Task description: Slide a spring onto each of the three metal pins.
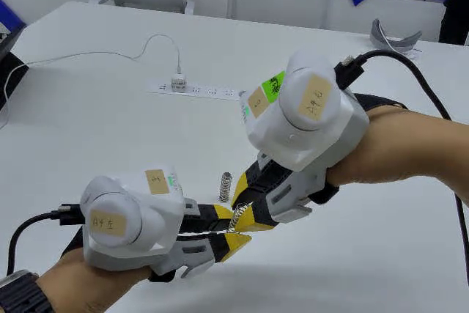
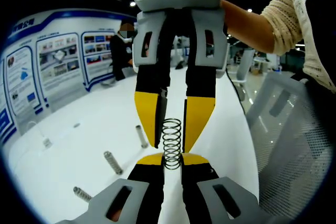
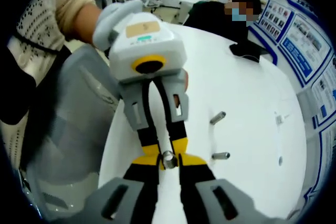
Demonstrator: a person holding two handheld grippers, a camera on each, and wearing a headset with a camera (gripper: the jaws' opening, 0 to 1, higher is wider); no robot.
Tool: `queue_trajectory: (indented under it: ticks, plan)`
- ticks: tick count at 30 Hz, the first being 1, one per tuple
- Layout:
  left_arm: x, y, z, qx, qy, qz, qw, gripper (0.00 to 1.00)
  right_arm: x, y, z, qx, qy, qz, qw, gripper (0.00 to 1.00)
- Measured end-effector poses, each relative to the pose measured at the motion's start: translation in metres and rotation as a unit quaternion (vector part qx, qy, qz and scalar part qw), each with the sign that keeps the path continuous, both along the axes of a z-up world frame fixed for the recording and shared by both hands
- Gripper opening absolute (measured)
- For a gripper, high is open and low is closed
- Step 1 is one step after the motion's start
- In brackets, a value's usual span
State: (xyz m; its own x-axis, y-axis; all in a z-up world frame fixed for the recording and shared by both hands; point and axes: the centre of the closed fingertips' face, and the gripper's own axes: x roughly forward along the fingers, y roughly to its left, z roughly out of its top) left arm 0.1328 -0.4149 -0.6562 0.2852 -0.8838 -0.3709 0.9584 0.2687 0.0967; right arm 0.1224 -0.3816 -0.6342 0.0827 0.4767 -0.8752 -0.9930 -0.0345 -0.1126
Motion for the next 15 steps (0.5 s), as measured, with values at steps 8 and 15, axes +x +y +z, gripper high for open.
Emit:
queue_trajectory:
  ticks: [8,15]
  plan:
    - [0.0003,-0.0008,0.0010,0.000,-0.003,0.000,1.0000,0.11,0.0003,-0.0015,-0.0040,-0.002,0.011,-0.007,0.9999,0.13]
    - [0.0018,-0.0005,0.0011,-0.003,-0.003,0.004,1.0000,0.11,0.0012,-0.0007,-0.0036,-0.002,0.010,-0.007,0.9999,0.13]
